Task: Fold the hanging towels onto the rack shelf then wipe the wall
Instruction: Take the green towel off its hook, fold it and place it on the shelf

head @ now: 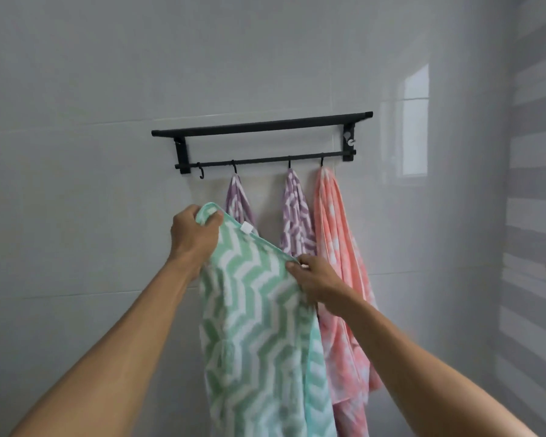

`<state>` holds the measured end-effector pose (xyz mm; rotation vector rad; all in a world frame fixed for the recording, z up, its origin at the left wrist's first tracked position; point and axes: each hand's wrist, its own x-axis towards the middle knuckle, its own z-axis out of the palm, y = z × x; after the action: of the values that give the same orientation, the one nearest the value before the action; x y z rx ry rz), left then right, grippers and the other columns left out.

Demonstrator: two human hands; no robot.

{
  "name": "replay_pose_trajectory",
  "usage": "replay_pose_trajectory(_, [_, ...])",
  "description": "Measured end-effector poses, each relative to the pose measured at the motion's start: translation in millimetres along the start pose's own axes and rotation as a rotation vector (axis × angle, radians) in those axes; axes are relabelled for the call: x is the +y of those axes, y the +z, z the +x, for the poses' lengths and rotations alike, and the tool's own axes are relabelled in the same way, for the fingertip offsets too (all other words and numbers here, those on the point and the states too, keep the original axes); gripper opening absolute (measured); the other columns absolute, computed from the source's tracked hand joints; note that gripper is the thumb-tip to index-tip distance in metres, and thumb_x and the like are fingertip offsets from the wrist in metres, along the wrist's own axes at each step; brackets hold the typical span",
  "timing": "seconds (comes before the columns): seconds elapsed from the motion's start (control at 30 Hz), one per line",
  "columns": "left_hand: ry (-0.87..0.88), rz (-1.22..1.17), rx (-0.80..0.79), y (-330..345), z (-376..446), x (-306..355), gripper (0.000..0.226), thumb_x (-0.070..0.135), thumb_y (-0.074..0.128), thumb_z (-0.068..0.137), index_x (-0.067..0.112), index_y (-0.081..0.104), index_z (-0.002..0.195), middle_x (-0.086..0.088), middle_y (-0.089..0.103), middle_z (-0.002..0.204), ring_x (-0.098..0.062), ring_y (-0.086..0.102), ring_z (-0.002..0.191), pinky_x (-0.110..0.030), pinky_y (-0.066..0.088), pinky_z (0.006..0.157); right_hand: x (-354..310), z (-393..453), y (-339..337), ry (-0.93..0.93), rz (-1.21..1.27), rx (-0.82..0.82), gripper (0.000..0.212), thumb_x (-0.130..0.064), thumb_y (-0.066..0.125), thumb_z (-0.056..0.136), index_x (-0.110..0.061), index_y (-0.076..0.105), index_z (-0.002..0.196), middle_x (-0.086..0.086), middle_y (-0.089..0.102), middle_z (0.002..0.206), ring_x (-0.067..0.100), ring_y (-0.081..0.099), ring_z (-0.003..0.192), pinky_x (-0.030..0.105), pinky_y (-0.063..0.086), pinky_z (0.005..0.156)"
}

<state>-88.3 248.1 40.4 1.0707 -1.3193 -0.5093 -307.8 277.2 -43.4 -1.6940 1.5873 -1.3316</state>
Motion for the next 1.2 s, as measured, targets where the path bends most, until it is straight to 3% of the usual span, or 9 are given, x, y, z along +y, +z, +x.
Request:
replay_pose_trajectory(0.13, [0.014, 0.074, -0.4, -9.4, -18.4, -16.2, 0.055, 0.036, 0.09, 0.07, 0.022, 0.061, 0.114, 0.006, 0.067, 0.105, -0.014, 0.068, 0.092, -0.028, 0.057, 0.08, -39.1, 2.1, 11.3, -0.113, 0.128, 0.049, 0.022, -0.028, 0.068, 0.096, -0.012, 0.073, 0.08, 0.001, 0.069, 0.072, 0.01, 0.062, 0.059, 0.025, 0.052, 0.06])
replay_pose_trajectory(0.23, [-0.008, 0.018, -0.687, -7.2, -25.7, -20.0, 0.041, 0.027, 0.087, 0.075, 0.011, 0.072, 0.109, -0.003, 0.075, 0.098, -0.017, 0.068, 0.085, -0.028, 0.057, 0.076, -69.8, 6.1, 20.7, -0.185, 0.105, 0.006, 0.017, -0.026, 0.073, 0.092, -0.012, 0.076, 0.083, 0.005, 0.071, 0.074, 0.012, 0.063, 0.063, 0.029, 0.055, 0.063])
replay_pose_trajectory(0.5, [0.031, -0.02, -0.269, -15.7, 0.9, 1.6, 0.023, 0.016, 0.078, 0.084, 0.008, 0.067, 0.065, -0.007, 0.067, 0.066, -0.016, 0.06, 0.057, -0.026, 0.048, 0.054, -47.8, 2.0, 21.7, -0.126, 0.09, -0.012, 0.014, -0.014, 0.079, 0.085, -0.006, 0.069, 0.09, 0.008, 0.071, 0.083, 0.021, 0.067, 0.071, 0.033, 0.056, 0.064])
replay_pose_trajectory(0.63, [0.003, -0.038, -0.077, -20.9, 13.6, 0.6, 0.018, 0.013, 0.07, 0.083, 0.008, 0.067, 0.066, -0.006, 0.064, 0.064, -0.02, 0.061, 0.059, -0.027, 0.049, 0.052, -6.3, -3.1, 24.2, -0.044, -0.322, 0.042, 0.005, -0.014, 0.068, 0.088, -0.01, 0.068, 0.091, 0.004, 0.07, 0.089, 0.021, 0.067, 0.076, 0.028, 0.054, 0.063])
replay_pose_trajectory(0.7, [-0.006, 0.107, -0.002, -29.5, 22.7, -8.4, 0.017, 0.02, 0.069, 0.081, 0.009, 0.067, 0.068, -0.005, 0.067, 0.068, -0.024, 0.065, 0.064, -0.033, 0.054, 0.058, 5.7, -4.4, 19.1, -0.012, -0.251, 0.135, 0.008, -0.013, 0.062, 0.095, -0.012, 0.068, 0.089, 0.006, 0.069, 0.086, 0.019, 0.062, 0.073, 0.029, 0.05, 0.062])
replay_pose_trajectory(0.83, [0.054, 0.363, -0.238, -32.4, 14.9, -22.4, 0.035, 0.028, 0.083, 0.075, 0.018, 0.071, 0.107, -0.003, 0.069, 0.103, -0.023, 0.067, 0.086, -0.031, 0.058, 0.07, -6.3, 6.9, 6.9, -0.042, 0.015, 0.239, 0.03, -0.031, 0.054, 0.102, -0.006, 0.07, 0.1, 0.015, 0.07, 0.086, 0.02, 0.061, 0.075, 0.044, 0.057, 0.076])
replay_pose_trajectory(0.97, [0.081, 0.116, -0.643, 2.4, -16.1, -20.6, 0.069, 0.023, 0.09, 0.072, 0.024, 0.061, 0.134, 0.001, 0.066, 0.117, -0.009, 0.061, 0.096, -0.003, 0.047, 0.066, -45.9, 19.4, 13.0, -0.149, 0.053, 0.098, 0.033, -0.037, 0.064, 0.096, -0.011, 0.073, 0.079, -0.001, 0.06, 0.066, 0.011, 0.055, 0.062, 0.029, 0.047, 0.062])
replay_pose_trajectory(1.1, [0.094, 0.035, -0.65, 31.6, -12.4, -23.5, 0.01, 0.011, 0.079, 0.085, 0.004, 0.073, 0.089, -0.009, 0.072, 0.073, -0.01, 0.059, 0.061, -0.032, 0.051, 0.064, -60.7, 34.7, 13.2, -0.175, 0.042, 0.076, 0.032, -0.037, 0.078, 0.086, -0.012, 0.067, 0.07, -0.001, 0.06, 0.061, 0.011, 0.054, 0.057, 0.027, 0.043, 0.056])
replay_pose_trajectory(1.2, [0.08, 0.154, -0.474, 29.7, 3.2, -22.1, 0.029, 0.017, 0.075, 0.088, -0.007, 0.066, 0.075, -0.006, 0.059, 0.063, -0.015, 0.051, 0.056, -0.03, 0.041, 0.062, -52.9, 36.2, 0.9, -0.193, 0.003, 0.093, 0.027, -0.028, 0.083, 0.081, -0.007, 0.068, 0.084, 0.003, 0.064, 0.072, 0.015, 0.057, 0.065, 0.032, 0.048, 0.062])
